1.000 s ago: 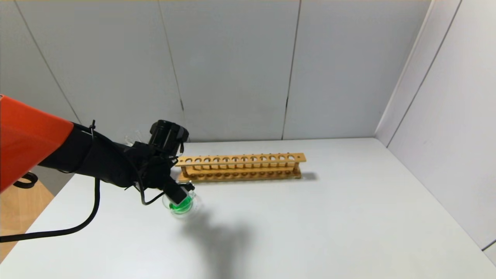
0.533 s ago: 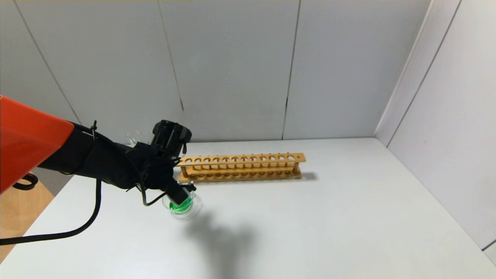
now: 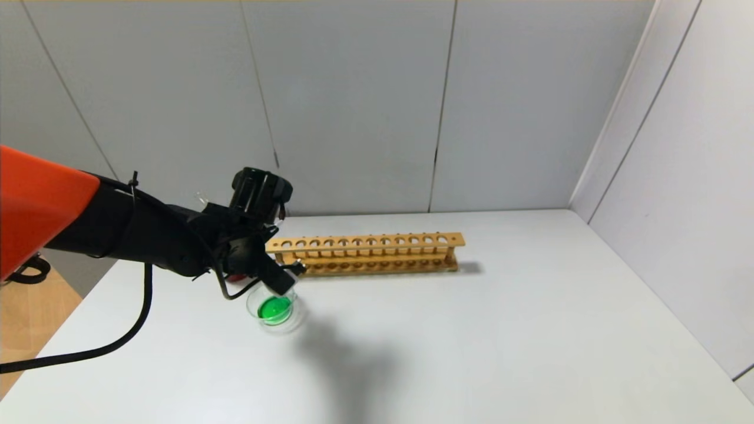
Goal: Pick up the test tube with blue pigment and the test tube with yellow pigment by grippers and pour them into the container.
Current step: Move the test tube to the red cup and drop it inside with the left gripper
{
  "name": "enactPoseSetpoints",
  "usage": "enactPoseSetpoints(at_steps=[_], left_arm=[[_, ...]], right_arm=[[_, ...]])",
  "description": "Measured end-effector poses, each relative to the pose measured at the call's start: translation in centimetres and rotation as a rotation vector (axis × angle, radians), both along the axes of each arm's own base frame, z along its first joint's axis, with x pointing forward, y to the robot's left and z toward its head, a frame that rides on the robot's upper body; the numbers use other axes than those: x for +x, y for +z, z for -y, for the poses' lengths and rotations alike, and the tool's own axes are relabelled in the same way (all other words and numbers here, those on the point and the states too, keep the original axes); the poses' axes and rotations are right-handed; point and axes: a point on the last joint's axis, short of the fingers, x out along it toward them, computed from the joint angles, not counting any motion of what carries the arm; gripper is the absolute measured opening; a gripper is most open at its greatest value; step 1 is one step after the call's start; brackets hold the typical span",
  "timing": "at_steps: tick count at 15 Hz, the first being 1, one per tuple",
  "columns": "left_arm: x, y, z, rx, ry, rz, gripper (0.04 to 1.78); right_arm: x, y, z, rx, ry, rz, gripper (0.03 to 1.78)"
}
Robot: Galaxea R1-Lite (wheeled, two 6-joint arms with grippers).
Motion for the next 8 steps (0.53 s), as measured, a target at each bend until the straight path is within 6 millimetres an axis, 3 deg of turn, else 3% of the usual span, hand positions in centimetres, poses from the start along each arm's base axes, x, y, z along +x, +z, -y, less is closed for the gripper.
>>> enactPoseSetpoints(at_steps=[4, 8], left_arm=[[-0.4, 4.2, 1.4, -0.246, 0.000, 0.165, 0.34], [-1.4, 7.1, 2.0, -0.678, 0.159, 0.346, 0.34]], right_arm=[[0.0, 0.0, 0.0, 0.000, 0.000, 0.000, 1.75], [0.0, 0.0, 0.0, 0.000, 0.000, 0.000, 1.75]])
